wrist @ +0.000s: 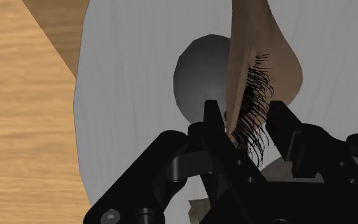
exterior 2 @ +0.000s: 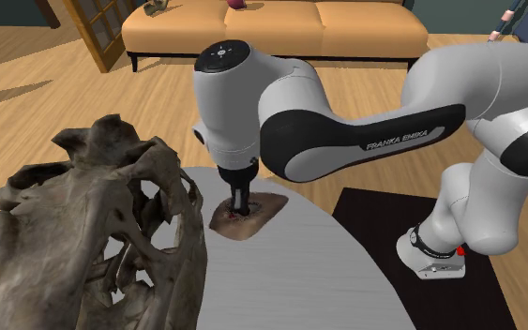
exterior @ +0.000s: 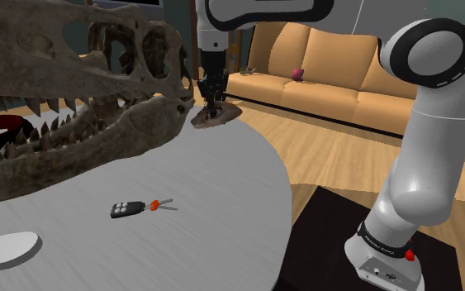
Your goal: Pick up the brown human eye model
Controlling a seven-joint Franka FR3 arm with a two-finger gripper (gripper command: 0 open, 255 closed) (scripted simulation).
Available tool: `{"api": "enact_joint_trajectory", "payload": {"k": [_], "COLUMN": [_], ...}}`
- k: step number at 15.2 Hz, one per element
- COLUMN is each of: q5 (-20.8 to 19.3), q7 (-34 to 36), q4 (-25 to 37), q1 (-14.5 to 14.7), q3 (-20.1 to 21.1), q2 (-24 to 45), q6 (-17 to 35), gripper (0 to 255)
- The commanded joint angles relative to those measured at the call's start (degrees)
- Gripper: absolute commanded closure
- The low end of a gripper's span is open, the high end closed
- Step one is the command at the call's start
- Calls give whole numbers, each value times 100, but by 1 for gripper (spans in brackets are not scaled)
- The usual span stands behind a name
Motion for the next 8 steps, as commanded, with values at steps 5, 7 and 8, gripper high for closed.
{"api": "enact_joint_trajectory", "payload": {"k": [5, 7, 8], "q5": [-32, -48, -56], "q7": [13, 18, 21], "q4": [683, 938, 1072], "q1": [31, 45, 53], "q3": [12, 16, 19], "q2": [146, 217, 256], "q6": [-539, -725, -821], "gripper": [255, 255, 255]}}
